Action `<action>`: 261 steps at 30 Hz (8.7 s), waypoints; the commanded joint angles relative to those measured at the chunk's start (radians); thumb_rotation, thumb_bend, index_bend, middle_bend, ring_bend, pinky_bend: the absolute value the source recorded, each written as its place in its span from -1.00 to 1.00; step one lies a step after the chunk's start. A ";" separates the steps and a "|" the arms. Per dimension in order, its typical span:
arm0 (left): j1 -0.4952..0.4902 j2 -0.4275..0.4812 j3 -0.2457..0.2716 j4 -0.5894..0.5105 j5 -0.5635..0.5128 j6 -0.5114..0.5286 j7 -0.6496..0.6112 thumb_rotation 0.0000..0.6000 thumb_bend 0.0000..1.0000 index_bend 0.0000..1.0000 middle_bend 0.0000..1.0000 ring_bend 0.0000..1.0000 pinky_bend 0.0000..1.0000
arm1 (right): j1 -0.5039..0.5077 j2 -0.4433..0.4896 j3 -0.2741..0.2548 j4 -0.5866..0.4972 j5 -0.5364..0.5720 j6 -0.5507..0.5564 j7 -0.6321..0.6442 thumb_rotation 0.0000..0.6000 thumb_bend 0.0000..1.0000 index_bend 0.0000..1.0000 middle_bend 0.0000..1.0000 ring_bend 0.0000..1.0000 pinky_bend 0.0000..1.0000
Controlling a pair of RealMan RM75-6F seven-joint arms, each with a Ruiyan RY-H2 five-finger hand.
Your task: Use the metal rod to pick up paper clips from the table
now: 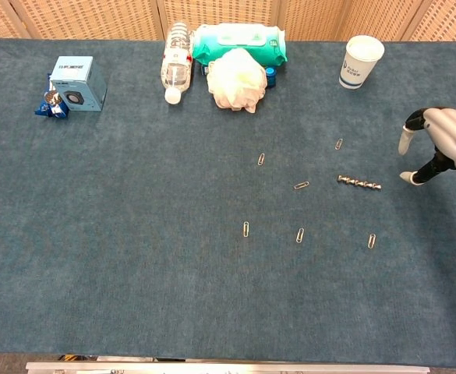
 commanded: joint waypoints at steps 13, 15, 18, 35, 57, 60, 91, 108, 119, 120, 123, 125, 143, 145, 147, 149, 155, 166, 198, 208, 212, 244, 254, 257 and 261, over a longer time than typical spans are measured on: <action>0.005 -0.008 0.003 0.015 -0.003 -0.003 -0.012 1.00 -0.72 0.14 0.12 0.07 0.48 | 0.073 -0.053 -0.028 0.054 0.122 -0.005 -0.062 1.00 -0.67 -0.02 -0.62 -0.78 -0.33; 0.007 -0.009 0.003 0.018 -0.004 -0.004 -0.014 1.00 -0.72 0.14 0.12 0.07 0.48 | 0.081 -0.062 -0.029 0.067 0.136 -0.005 -0.066 1.00 -0.66 -0.02 -0.62 -0.78 -0.33; 0.008 -0.011 0.004 0.021 -0.005 -0.005 -0.017 1.00 -0.72 0.14 0.12 0.07 0.48 | 0.091 -0.071 -0.031 0.081 0.151 -0.008 -0.068 1.00 -0.66 -0.02 -0.62 -0.78 -0.33; 0.016 -0.023 0.005 0.048 -0.012 -0.010 -0.042 1.00 -0.72 0.14 0.12 0.07 0.48 | 0.158 -0.125 -0.044 0.148 0.214 -0.031 -0.099 1.00 -0.54 -0.02 -0.62 -0.78 -0.34; 0.023 -0.030 0.004 0.074 -0.014 -0.011 -0.071 1.00 -0.72 0.14 0.12 0.07 0.48 | 0.174 -0.198 -0.093 0.168 0.168 0.094 -0.158 1.00 -0.53 -0.03 -0.69 -0.88 -0.44; 0.024 -0.031 0.005 0.075 -0.013 -0.012 -0.074 1.00 -0.72 0.14 0.13 0.07 0.48 | 0.172 -0.209 -0.094 0.184 0.165 0.099 -0.162 1.00 -0.53 -0.02 -0.70 -0.90 -0.49; 0.032 -0.045 0.001 0.104 -0.023 -0.017 -0.080 1.00 -0.72 0.15 0.12 0.07 0.48 | 0.175 -0.256 -0.087 0.237 0.178 0.080 -0.219 1.00 -0.48 0.04 -0.70 -0.90 -0.52; 0.035 -0.047 0.001 0.110 -0.023 -0.020 -0.091 1.00 -0.72 0.15 0.12 0.07 0.48 | 0.179 -0.260 -0.079 0.245 0.196 0.064 -0.232 1.00 -0.48 0.05 -0.70 -0.90 -0.52; 0.037 -0.048 0.000 0.115 -0.024 -0.020 -0.097 1.00 -0.72 0.15 0.13 0.07 0.48 | 0.185 -0.261 -0.073 0.250 0.209 0.055 -0.238 1.00 -0.41 0.05 -0.70 -0.90 -0.52; 0.037 -0.048 0.000 0.115 -0.024 -0.021 -0.096 1.00 -0.72 0.14 0.13 0.07 0.48 | 0.185 -0.262 -0.073 0.250 0.210 0.054 -0.239 1.00 -0.41 0.05 -0.70 -0.90 -0.52; 0.037 -0.049 0.000 0.118 -0.025 -0.023 -0.099 1.00 -0.72 0.15 0.13 0.07 0.48 | 0.187 -0.262 -0.073 0.252 0.214 0.052 -0.241 1.00 -0.41 0.05 -0.70 -0.90 -0.52; 0.038 -0.050 0.000 0.120 -0.025 -0.022 -0.102 1.00 -0.72 0.15 0.12 0.07 0.48 | 0.188 -0.263 -0.072 0.252 0.217 0.050 -0.243 1.00 -0.41 0.05 -0.70 -0.90 -0.52; 0.041 -0.051 0.000 0.126 -0.026 -0.024 -0.108 1.00 -0.72 0.15 0.12 0.07 0.48 | 0.193 -0.268 -0.073 0.257 0.219 0.047 -0.237 1.00 -0.32 0.15 -0.69 -0.90 -0.52; 0.041 -0.050 0.000 0.125 -0.026 -0.025 -0.109 1.00 -0.72 0.15 0.12 0.07 0.48 | 0.193 -0.268 -0.073 0.256 0.221 0.047 -0.237 1.00 -0.30 0.16 -0.69 -0.90 -0.52; 0.041 -0.050 0.000 0.126 -0.026 -0.026 -0.110 1.00 -0.72 0.15 0.12 0.07 0.48 | 0.193 -0.268 -0.072 0.255 0.222 0.047 -0.238 1.00 -0.27 0.17 -0.69 -0.90 -0.52; 0.041 -0.051 0.000 0.126 -0.027 -0.026 -0.109 1.00 -0.72 0.15 0.12 0.07 0.48 | 0.193 -0.267 -0.072 0.255 0.223 0.047 -0.237 1.00 -0.25 0.19 -0.69 -0.90 -0.52; 0.043 -0.052 -0.001 0.128 -0.028 -0.026 -0.111 1.00 -0.72 0.15 0.12 0.07 0.48 | 0.193 -0.265 -0.073 0.247 0.223 0.049 -0.236 1.00 -0.23 0.23 -0.68 -0.90 -0.52; 0.043 -0.051 -0.002 0.126 -0.029 -0.028 -0.109 1.00 -0.72 0.15 0.12 0.07 0.48 | 0.181 -0.233 -0.085 0.179 0.182 0.102 -0.234 1.00 -0.22 0.24 -0.66 -0.90 -0.52; 0.043 -0.043 -0.005 0.106 -0.033 -0.026 -0.091 1.00 -0.72 0.15 0.12 0.07 0.48 | 0.216 -0.172 -0.044 0.118 0.135 0.137 -0.278 1.00 -0.22 0.24 -0.64 -0.90 -0.52; 0.045 -0.044 -0.005 0.107 -0.036 -0.028 -0.092 1.00 -0.72 0.15 0.12 0.07 0.48 | 0.249 -0.168 -0.013 0.172 0.186 0.101 -0.302 1.00 -0.22 0.24 -0.64 -0.90 -0.52; 0.046 -0.044 -0.006 0.107 -0.037 -0.029 -0.092 1.00 -0.72 0.15 0.12 0.07 0.48 | 0.264 -0.175 -0.002 0.199 0.206 0.082 -0.304 1.00 -0.22 0.24 -0.64 -0.90 -0.52; 0.044 -0.040 -0.006 0.098 -0.040 -0.036 -0.076 1.00 -0.72 0.15 0.13 0.07 0.48 | 0.336 -0.196 -0.008 0.216 0.189 0.037 -0.287 1.00 -0.22 0.24 -0.64 -0.90 -0.52; 0.047 -0.041 -0.006 0.104 -0.043 -0.036 -0.083 1.00 -0.72 0.15 0.12 0.07 0.48 | 0.355 -0.208 -0.045 0.130 0.097 0.053 -0.292 1.00 -0.22 0.24 -0.64 -0.90 -0.52; 0.048 -0.041 -0.006 0.106 -0.043 -0.034 -0.084 1.00 -0.72 0.15 0.13 0.07 0.48 | 0.356 -0.209 -0.061 0.111 0.079 0.054 -0.295 1.00 -0.22 0.24 -0.64 -0.90 -0.52; 0.049 -0.041 -0.009 0.110 -0.046 -0.034 -0.088 1.00 -0.72 0.15 0.13 0.07 0.48 | 0.352 -0.206 -0.082 0.088 0.062 0.055 -0.295 1.00 -0.22 0.25 -0.64 -0.90 -0.52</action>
